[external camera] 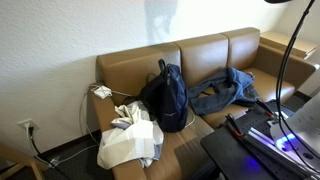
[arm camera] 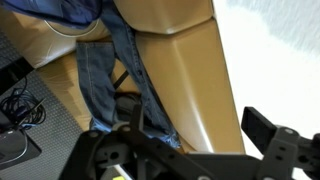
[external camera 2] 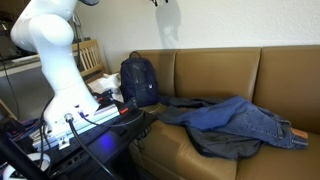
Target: Arrange the cloth and the bags on the table
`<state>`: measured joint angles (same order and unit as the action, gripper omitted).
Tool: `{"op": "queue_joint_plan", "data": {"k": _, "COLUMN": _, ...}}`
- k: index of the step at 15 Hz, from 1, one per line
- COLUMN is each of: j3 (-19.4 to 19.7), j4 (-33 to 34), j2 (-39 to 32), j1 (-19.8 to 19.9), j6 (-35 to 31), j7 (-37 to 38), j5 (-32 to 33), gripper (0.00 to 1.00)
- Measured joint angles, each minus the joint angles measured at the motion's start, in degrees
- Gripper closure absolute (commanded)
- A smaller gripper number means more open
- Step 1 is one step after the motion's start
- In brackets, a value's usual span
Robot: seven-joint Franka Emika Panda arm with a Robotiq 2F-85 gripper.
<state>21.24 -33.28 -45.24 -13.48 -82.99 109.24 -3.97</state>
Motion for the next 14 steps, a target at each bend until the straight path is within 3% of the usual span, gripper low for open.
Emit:
{"op": "queue_joint_plan", "data": {"k": 4, "j3": 1.9, "j4": -1.8, "j2": 0.0, "j1": 6.0, "j6": 2.1, "j7": 1.4, "j5": -0.6, "gripper": 0.00}}
{"op": "queue_joint_plan", "data": {"k": 11, "j3": 2.2, "j4": -2.2, "j2": -0.5, "j1": 5.8, "j6": 2.4, "j7": 3.7, "j5": -0.4, "gripper": 0.00}}
{"op": "queue_joint_plan", "data": {"k": 14, "j3": 3.0, "j4": -3.8, "j2": -2.6, "j1": 10.1, "j6": 2.4, "j7": 7.6, "j5": -1.1, "gripper": 0.00}}
